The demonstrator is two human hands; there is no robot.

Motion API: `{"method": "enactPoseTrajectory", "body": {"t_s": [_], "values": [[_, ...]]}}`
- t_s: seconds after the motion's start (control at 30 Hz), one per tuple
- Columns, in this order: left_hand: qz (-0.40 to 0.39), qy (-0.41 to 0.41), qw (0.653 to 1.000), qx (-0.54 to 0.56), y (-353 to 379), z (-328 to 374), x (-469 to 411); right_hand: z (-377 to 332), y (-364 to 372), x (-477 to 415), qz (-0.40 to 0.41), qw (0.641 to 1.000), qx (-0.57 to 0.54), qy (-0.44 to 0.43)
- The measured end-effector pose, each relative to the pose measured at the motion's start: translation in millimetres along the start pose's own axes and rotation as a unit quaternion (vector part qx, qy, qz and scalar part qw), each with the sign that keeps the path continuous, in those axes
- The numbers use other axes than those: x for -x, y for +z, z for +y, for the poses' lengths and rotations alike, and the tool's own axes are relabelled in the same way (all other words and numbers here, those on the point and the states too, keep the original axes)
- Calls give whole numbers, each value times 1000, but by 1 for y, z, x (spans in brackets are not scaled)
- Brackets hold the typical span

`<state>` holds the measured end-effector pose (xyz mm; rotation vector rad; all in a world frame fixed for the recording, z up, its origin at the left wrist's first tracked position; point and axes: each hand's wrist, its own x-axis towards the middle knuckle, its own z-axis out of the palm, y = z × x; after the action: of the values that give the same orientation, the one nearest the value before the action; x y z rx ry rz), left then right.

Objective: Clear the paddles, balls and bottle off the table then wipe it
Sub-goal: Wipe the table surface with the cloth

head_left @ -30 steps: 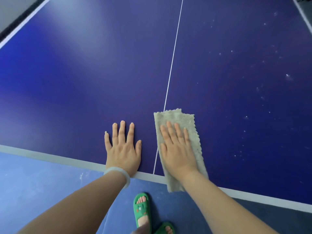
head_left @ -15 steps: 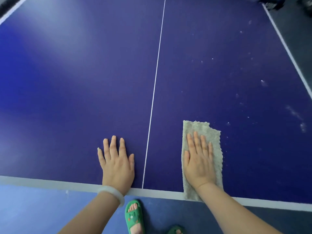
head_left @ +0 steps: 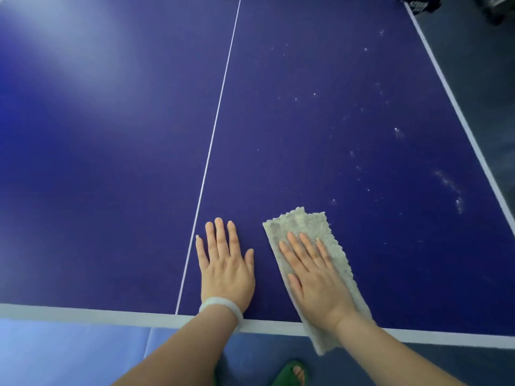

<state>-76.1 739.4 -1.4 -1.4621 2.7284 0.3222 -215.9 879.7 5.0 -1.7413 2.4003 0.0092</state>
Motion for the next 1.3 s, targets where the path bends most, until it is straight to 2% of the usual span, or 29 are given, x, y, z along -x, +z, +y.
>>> {"method": "enactPoseTrajectory", "body": {"t_s": [0.1, 0.13, 0.23, 0.27, 0.3, 0.43, 0.57, 0.63, 0.77, 0.83, 0.9, 1.0, 1.07, 1.1, 1.13, 1.2, 1.27, 1.3], "values": [[-3, -6, 1000, -21, 3, 2, -1, 54, -7, 13, -14, 998, 43, -52], [-5, -7, 1000, -25, 4, 3, -1, 69, -10, 8, -17, 999, 46, -23], [-9, -14, 999, -34, 3, 4, -1, 74, -13, -19, 1, 984, 7, 180], [-8, -16, 999, -35, 3, 4, -1, 62, -11, -27, 16, 974, 3, 226], [-8, -17, 999, -33, 3, 4, -1, 45, -8, -33, 26, 971, 1, 236], [-6, -19, 999, -26, 4, 4, -2, -8, -2, -67, 23, 996, -24, 82], [6, -21, 999, -29, 4, 4, -1, 8, -12, -121, 6, 999, -12, -31], [10, -25, 999, -27, 4, 4, -1, 39, -17, -136, 5, 999, -17, 30], [12, -27, 999, -20, 2, 6, -1, 90, -18, -106, 36, 958, -23, 284], [7, -26, 999, -24, 1, 6, -1, 71, -11, -84, 45, 947, -14, 317], [5, -26, 999, -28, 0, 6, -1, 33, -4, -78, 55, 959, -11, 278], [4, -27, 999, -35, 0, 6, -1, -7, 0, -89, 36, 993, -21, 114], [9, -27, 999, -29, 1, 6, -1, 4, -7, -98, 19, 1000, -8, 8], [13, -28, 999, -25, 1, 6, -1, 21, -10, -101, 21, 1000, 4, -12], [15, -29, 999, -23, 1, 6, -1, 41, -12, -101, 22, 1000, 7, 7], [18, -30, 999, -21, 2, 7, -1, 84, -16, -94, 33, 988, -7, 151], [15, -26, 999, -25, 2, 7, -1, 103, -17, -80, 40, 952, -19, 302], [12, -24, 999, -26, 3, 7, 0, 98, -16, -74, 46, 937, -27, 345]]}}
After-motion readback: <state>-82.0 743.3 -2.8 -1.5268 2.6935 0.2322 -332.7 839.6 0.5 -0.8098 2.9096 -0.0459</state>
